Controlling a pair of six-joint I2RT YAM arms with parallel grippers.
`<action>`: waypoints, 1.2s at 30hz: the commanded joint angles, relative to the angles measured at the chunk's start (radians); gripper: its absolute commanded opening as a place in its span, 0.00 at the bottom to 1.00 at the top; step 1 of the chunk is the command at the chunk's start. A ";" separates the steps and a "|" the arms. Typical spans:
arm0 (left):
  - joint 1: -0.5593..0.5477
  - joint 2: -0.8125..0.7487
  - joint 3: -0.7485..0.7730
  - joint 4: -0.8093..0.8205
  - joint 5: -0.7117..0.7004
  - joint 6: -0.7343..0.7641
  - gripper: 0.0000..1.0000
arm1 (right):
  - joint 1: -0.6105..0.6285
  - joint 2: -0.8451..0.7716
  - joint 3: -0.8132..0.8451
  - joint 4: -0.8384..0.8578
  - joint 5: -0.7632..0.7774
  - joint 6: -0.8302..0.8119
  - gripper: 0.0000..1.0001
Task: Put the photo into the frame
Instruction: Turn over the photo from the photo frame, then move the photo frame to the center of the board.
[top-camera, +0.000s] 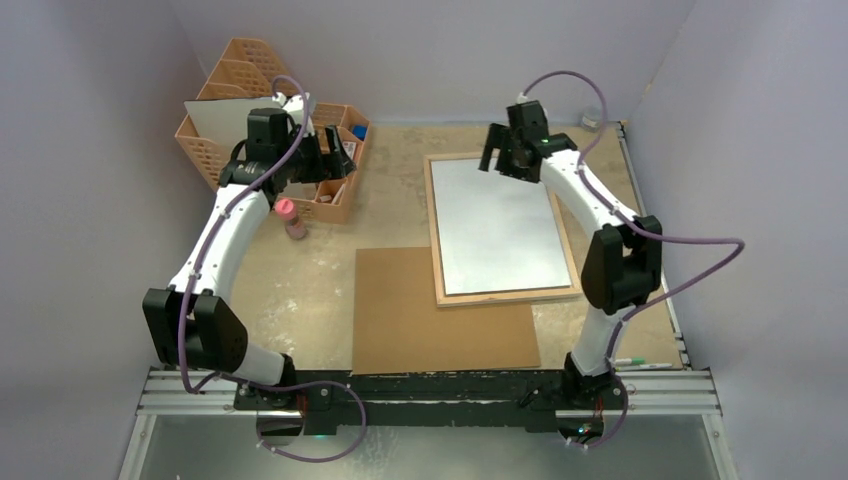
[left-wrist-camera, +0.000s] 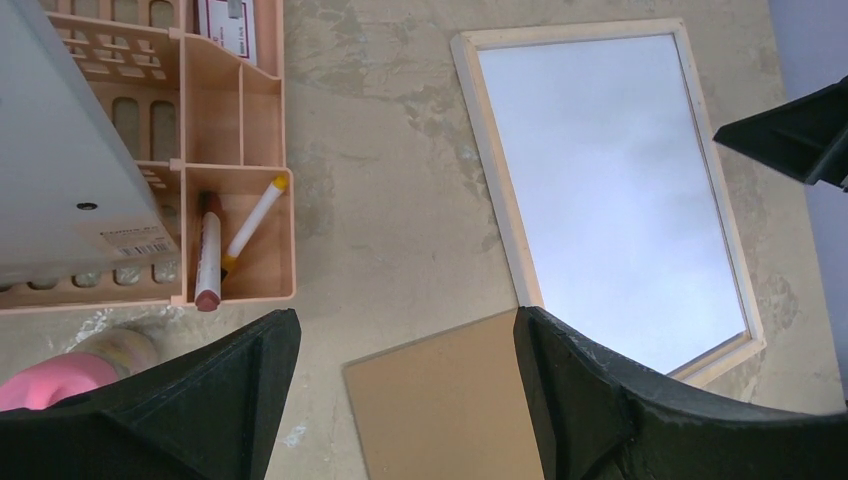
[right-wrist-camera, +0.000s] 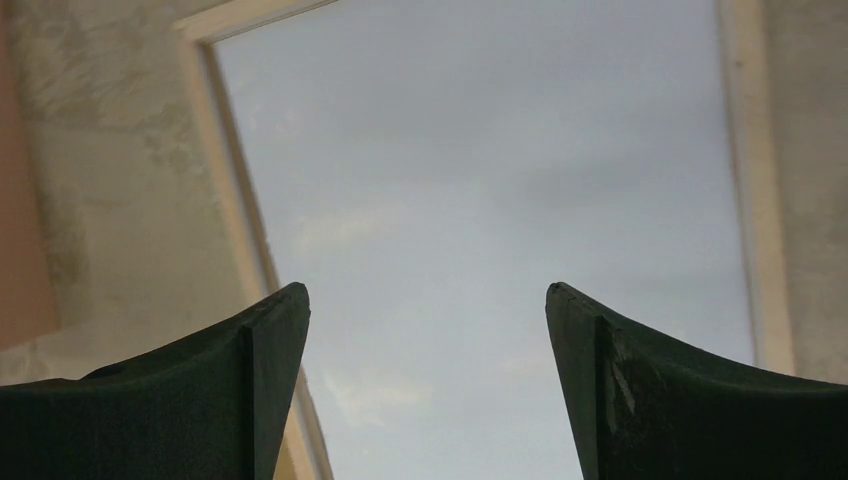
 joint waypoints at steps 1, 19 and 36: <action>-0.010 0.029 0.012 0.015 0.049 -0.011 0.82 | -0.093 -0.099 -0.113 0.071 0.062 0.103 0.90; -0.434 0.194 -0.133 0.010 -0.113 -0.261 0.74 | -0.131 -0.344 -0.596 0.208 -0.547 -0.024 0.81; -0.542 0.127 -0.438 0.051 -0.219 -0.345 0.69 | 0.045 -0.598 -0.911 -0.020 -0.423 -0.026 0.80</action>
